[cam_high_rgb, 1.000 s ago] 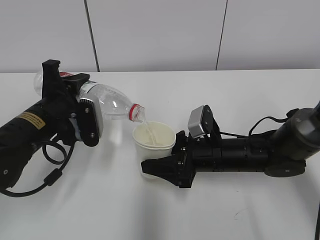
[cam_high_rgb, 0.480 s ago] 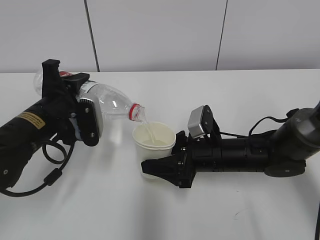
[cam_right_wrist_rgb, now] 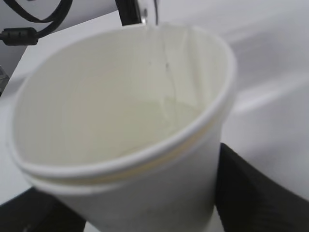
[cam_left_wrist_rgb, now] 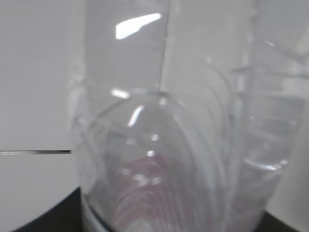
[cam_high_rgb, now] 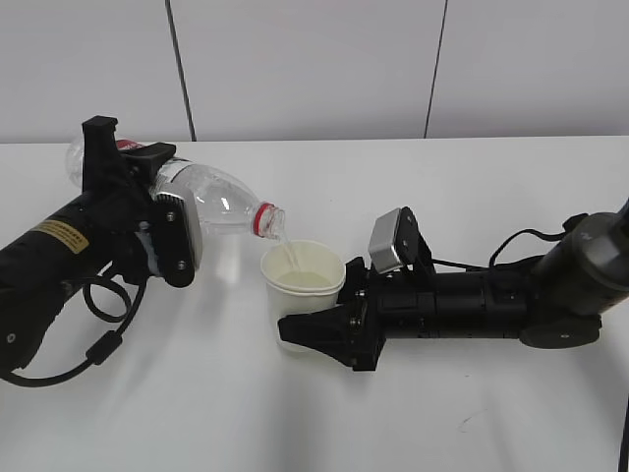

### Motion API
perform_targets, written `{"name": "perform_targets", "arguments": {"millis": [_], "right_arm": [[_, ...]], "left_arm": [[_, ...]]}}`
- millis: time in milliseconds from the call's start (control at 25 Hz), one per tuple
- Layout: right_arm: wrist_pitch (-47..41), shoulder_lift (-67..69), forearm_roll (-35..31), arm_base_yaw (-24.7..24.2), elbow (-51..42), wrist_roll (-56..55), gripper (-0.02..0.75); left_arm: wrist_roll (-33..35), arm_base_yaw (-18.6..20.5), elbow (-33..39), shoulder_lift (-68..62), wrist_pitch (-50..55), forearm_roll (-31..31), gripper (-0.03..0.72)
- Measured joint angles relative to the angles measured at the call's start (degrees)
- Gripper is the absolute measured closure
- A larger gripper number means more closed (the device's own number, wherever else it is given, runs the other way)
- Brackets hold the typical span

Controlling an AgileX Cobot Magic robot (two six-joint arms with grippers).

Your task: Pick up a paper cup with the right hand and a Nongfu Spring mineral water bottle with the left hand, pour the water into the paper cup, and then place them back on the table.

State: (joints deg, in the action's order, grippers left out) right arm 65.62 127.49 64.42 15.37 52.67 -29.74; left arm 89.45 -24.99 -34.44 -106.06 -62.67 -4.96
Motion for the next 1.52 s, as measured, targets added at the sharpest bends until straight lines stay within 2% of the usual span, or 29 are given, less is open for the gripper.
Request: {"name": "perform_targets", "arguments": {"millis": [600,840,1200,1520], "right_arm": [[-0.3,0.0,-0.1,0.0,0.0,0.7,0.211],[-0.3,0.0,-1.4,0.0,0.0,1.4,0.211],[-0.3,0.0,-1.7,0.0,0.0,2.3,0.211],[-0.4,0.0,-2.9,0.0,0.0,3.8,0.211]], "left_arm": [[0.2,-0.1,0.0,0.0,0.0,0.0,0.373],[0.2,-2.5,0.0,0.0,0.0,-0.7,0.374],[0.1,-3.4,0.0,0.0,-0.1,-3.3,0.375],[-7.3,-3.4,0.0,0.0,-0.1,-3.7,0.375]]}}
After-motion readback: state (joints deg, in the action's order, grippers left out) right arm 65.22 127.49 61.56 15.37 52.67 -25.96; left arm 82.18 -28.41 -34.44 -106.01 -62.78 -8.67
